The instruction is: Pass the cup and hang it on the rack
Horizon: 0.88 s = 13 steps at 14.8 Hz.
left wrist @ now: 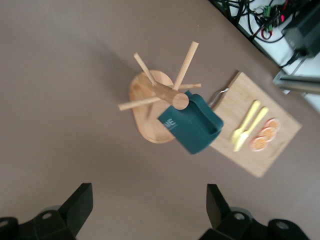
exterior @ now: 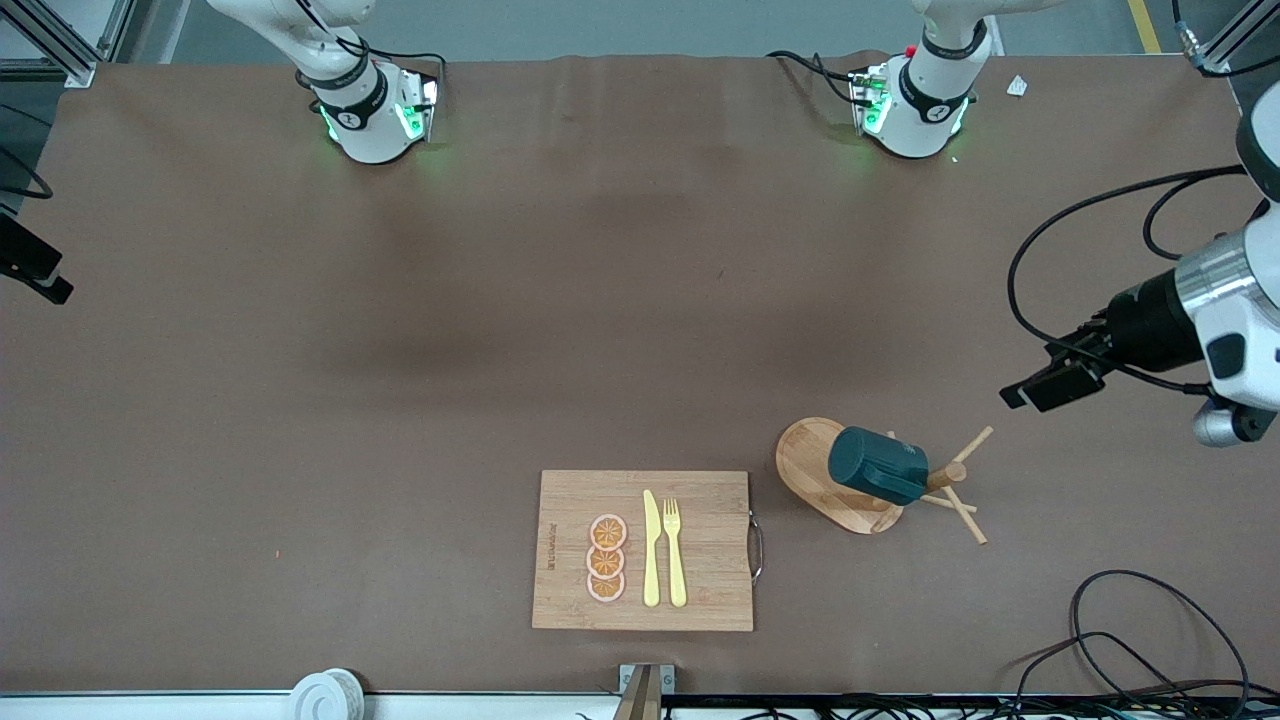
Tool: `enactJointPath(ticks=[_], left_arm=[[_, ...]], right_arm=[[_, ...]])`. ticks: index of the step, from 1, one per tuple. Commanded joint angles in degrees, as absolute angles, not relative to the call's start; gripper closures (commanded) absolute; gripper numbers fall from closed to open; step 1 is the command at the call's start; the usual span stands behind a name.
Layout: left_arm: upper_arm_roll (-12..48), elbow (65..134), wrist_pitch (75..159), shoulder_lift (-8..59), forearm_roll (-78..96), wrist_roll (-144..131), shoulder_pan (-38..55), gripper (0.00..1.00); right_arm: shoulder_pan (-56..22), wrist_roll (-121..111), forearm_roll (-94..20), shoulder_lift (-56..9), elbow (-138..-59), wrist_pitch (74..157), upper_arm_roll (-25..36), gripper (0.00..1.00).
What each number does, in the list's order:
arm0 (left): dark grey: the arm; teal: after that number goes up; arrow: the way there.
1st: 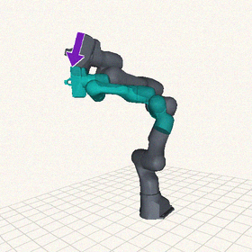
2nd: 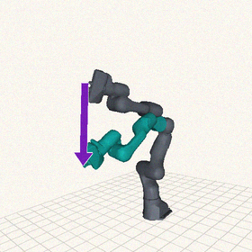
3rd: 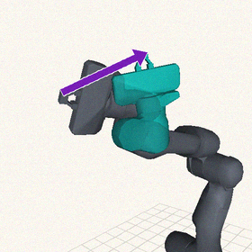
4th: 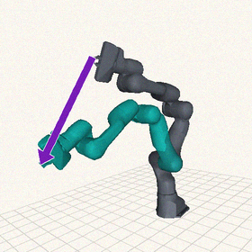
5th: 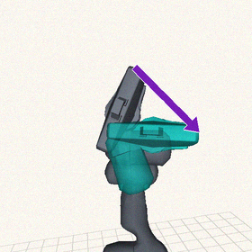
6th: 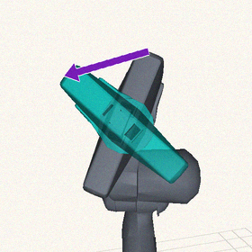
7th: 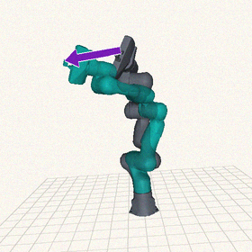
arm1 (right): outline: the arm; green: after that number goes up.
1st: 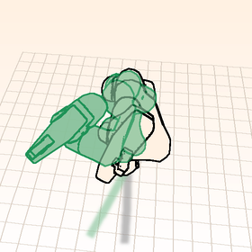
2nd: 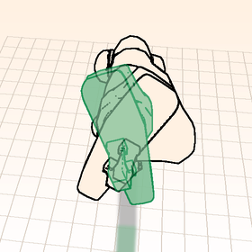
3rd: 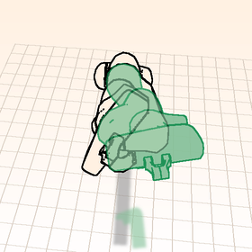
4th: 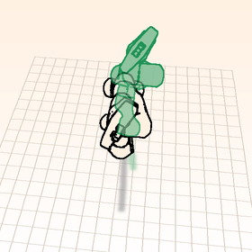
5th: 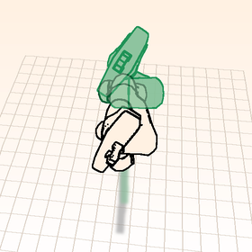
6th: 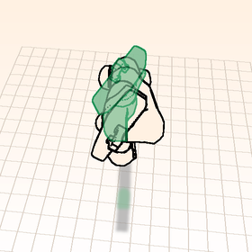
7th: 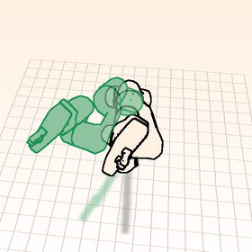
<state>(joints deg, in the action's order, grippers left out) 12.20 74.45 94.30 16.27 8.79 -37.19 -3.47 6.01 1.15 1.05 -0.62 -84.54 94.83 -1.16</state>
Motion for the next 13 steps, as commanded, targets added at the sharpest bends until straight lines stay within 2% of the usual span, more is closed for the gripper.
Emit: enactJointPath(ticks=[1, 4, 6, 8, 13], left_arm=[[10.82, 79.00, 92.29, 9.51, 1.69, -23.17, -2.29, 0.00], [9.06, 83.40, 91.76, 3.88, 0.53, -15.22, -1.67, 0.00], [5.29, 85.07, 89.05, 0.98, 0.44, -14.42, 1.83, 0.00], [5.01, 88.04, 87.46, -1.82, 0.44, -11.88, 1.67, 0.00], [6.32, 99.55, 91.13, -10.44, 0.44, -10.72, 2.02, 0.00]], right_arm=[[7.29, 1.32, 1.05, -0.79, -83.76, 94.22, -2.20, 0.00], [7.38, 1.05, 1.14, -0.79, -83.67, 94.22, -2.20, 0.00], [7.38, 1.23, 1.14, -0.88, -83.76, 94.22, -2.20, 0.00], [7.38, 1.23, 1.14, -0.88, -83.76, 94.22, -2.20, 0.00], [7.38, 1.23, 1.14, -0.88, -83.76, 94.22, -2.20, 0.00]])
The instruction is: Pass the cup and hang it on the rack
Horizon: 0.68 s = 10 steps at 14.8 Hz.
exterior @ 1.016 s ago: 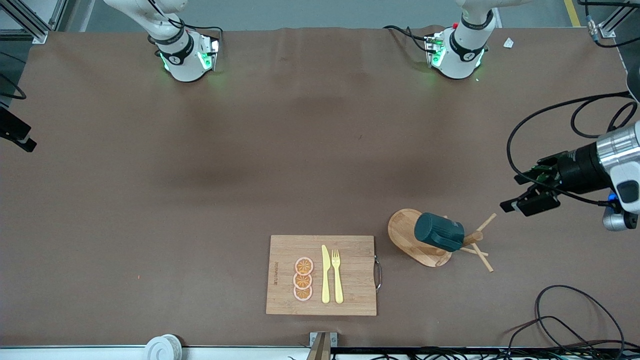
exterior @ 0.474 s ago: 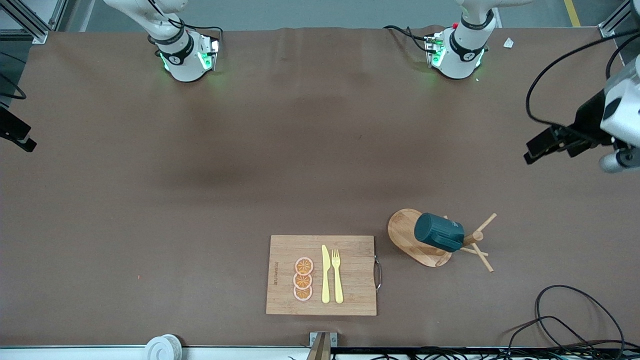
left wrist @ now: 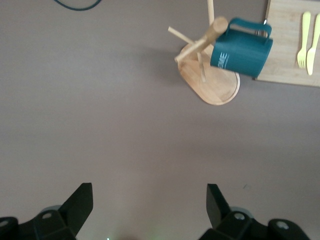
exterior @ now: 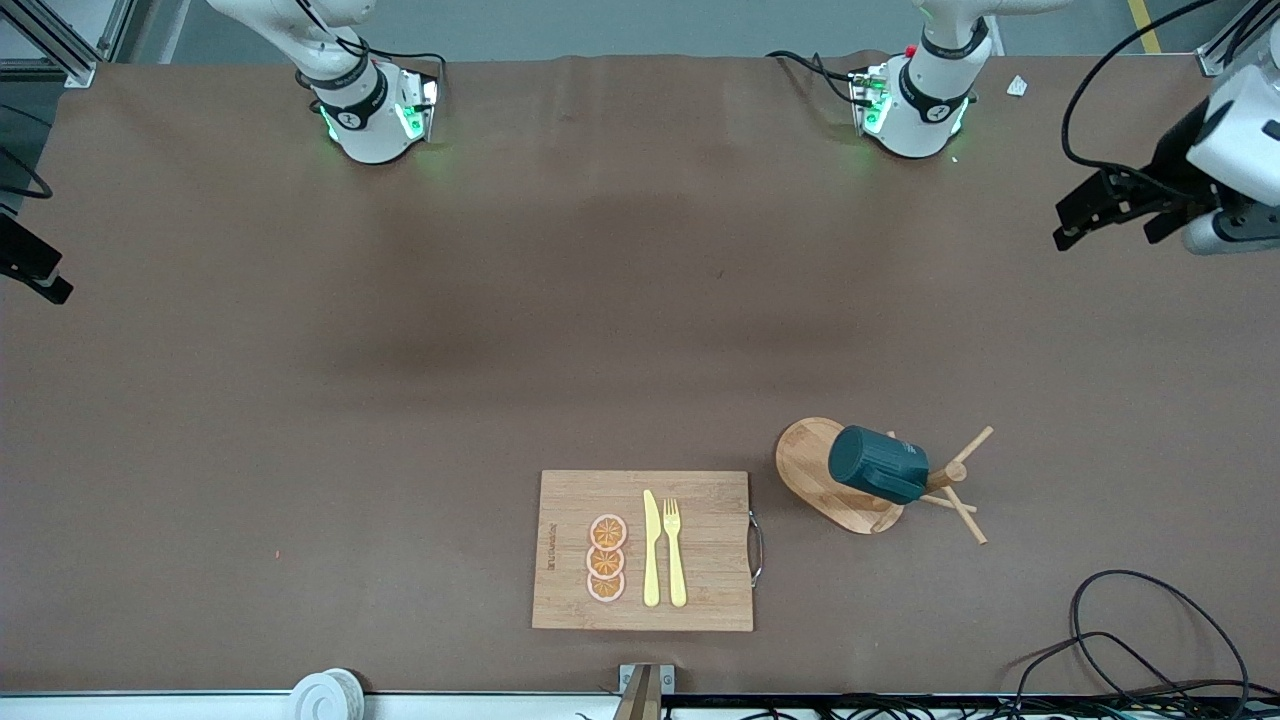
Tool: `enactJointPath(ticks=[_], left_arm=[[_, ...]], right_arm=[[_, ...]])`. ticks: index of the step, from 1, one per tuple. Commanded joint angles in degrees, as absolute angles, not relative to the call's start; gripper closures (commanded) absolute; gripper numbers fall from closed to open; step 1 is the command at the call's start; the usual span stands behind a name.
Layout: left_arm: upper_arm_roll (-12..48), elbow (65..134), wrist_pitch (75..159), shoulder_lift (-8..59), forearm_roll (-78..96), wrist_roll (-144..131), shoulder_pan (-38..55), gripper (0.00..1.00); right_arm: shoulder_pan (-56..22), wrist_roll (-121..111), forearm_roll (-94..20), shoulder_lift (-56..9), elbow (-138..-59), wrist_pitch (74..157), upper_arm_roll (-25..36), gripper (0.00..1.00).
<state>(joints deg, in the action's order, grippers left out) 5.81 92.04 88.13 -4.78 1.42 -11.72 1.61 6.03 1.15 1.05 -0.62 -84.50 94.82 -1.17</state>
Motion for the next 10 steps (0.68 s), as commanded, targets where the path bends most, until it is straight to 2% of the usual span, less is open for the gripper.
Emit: enactJointPath(ticks=[1, 10], left_arm=[[7.11, 101.41, 91.58, -11.94, 0.44, -10.64, 1.93, 0.00], [6.42, 98.62, 88.69, -11.87, 0.44, -5.27, 1.23, 0.00]], right_arm=[[7.38, 1.23, 1.14, -0.79, -83.76, 94.22, -2.20, 0.00], [7.38, 1.23, 1.14, -0.79, -83.76, 94.22, -2.20, 0.00]])
